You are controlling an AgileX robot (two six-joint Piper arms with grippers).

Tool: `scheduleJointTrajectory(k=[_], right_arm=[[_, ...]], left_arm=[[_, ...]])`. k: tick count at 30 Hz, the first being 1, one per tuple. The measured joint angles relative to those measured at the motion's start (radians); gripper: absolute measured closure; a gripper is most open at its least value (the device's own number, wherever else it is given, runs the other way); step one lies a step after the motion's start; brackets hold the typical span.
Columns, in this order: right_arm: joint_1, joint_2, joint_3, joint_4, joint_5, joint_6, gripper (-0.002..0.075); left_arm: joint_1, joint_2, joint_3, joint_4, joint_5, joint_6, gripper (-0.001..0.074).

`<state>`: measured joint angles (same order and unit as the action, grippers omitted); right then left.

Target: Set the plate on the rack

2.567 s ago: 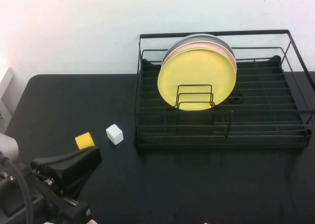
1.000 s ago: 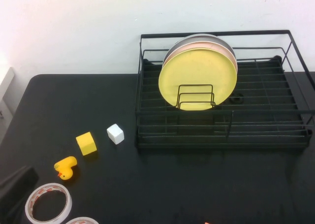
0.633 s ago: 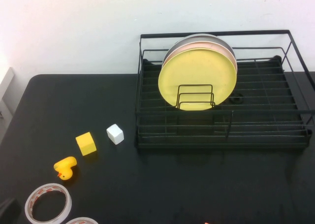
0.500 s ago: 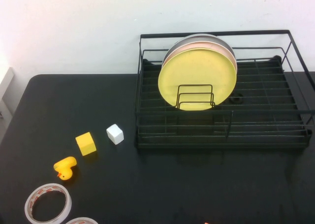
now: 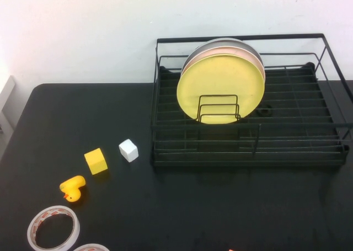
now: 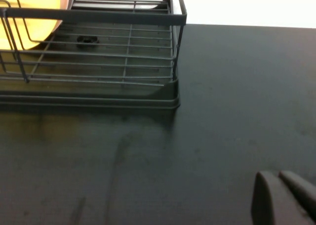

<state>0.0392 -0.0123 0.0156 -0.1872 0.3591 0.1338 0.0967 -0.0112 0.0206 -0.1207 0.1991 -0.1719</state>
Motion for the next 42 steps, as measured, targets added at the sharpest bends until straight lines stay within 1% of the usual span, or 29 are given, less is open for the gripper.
scheduleJointTrajectory(k=[3,9,12,14,20,27,42], right_arm=[[0.000,0.000,0.000,0.000,0.000,0.000,0.0728],[0.000,0.000,0.000,0.000,0.000,0.000,0.0728],[0.000,0.000,0.000,0.000,0.000,0.000,0.0728],[0.000,0.000,0.000,0.000,0.000,0.000,0.0728],[0.000,0.000,0.000,0.000,0.000,0.000,0.0728],[0.000,0.000,0.000,0.001,0.000,0.000,0.0728],[0.000,0.000,0.000,0.001,0.000,0.000,0.0728]], left_arm=[[-0.020,0.000,0.000,0.002,0.003,0.007,0.0737],[-0.172,-0.002,0.000,0.002,0.052,0.024,0.0737],[-0.221,-0.002,0.000,0.002,0.083,0.047,0.0737],[-0.231,-0.002,0.000,0.002,0.097,0.060,0.0737],[-0.231,-0.002,-0.002,0.002,0.101,0.083,0.0737],[-0.179,-0.002,-0.002,0.000,0.103,0.087,0.0737],[-0.179,-0.002,-0.002,0.000,0.105,0.087,0.0737]])
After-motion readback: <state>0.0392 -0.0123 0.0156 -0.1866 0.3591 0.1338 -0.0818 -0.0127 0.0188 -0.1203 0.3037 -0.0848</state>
